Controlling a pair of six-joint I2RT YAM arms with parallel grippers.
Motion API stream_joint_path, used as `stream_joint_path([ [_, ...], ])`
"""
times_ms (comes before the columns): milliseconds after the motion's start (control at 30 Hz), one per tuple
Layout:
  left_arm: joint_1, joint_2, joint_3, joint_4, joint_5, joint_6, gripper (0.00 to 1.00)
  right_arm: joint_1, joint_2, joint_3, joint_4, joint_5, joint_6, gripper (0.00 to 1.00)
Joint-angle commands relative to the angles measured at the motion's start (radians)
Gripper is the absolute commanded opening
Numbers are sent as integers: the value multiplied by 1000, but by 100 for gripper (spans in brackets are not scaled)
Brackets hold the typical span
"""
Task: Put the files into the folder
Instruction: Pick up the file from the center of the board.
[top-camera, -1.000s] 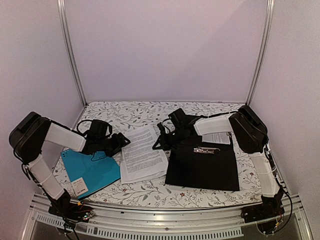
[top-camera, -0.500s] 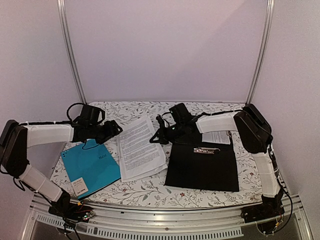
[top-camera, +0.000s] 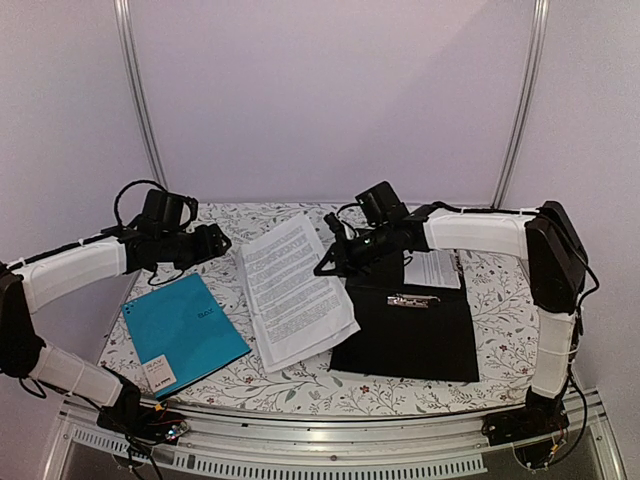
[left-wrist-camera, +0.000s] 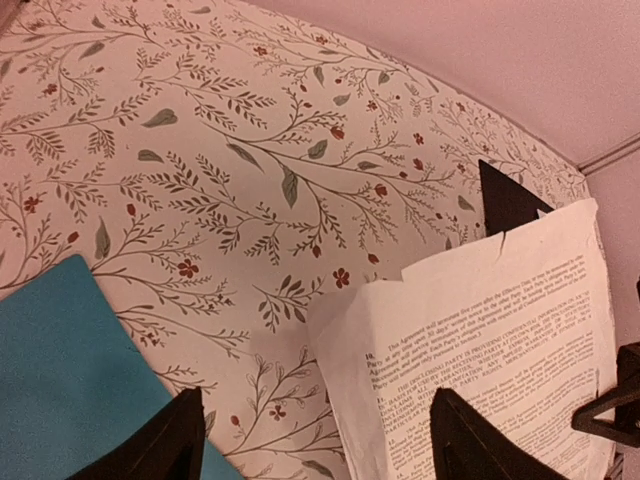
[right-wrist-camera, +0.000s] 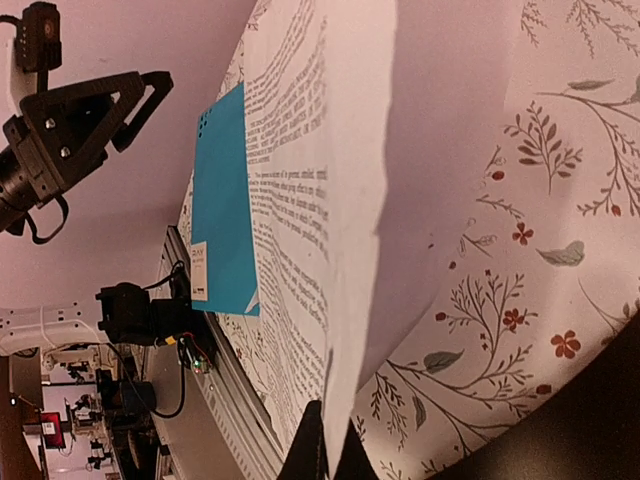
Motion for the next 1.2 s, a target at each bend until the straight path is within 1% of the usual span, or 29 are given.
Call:
stream_joint_path([
  [0,8,-5,12,-28,55,34,78,2,-145,-86,-338,39,-234,0],
  [133,3,-1,16,-21,85,42,78,-14,-275,-178,-511,35,-375,0],
  [233,-6,6,15,-9,97,54,78,-36,-318,-223,-642,25,-477,0],
  [367,-18,32,24,-2,106,58,78,-47,-310,-207,-765,54,-589,0],
  [467,-28,56,29,6,113,59,78,-47,-252,-151,-844,97,-676,0],
  [633,-58,114,20,69,154,74,79,-48,-145,-76,-933,172,-790,0],
  [767,-74,174,-5,167,232,78,79,-48,-86,-34,-977,229,-855,0],
  [967,-77,257,-34,360,371,68,79,-48,-51,5,-984,192,-918,0],
  [1167,-83,340,-25,486,442,70,79,-48,-10,67,-1018,174,-963,0],
])
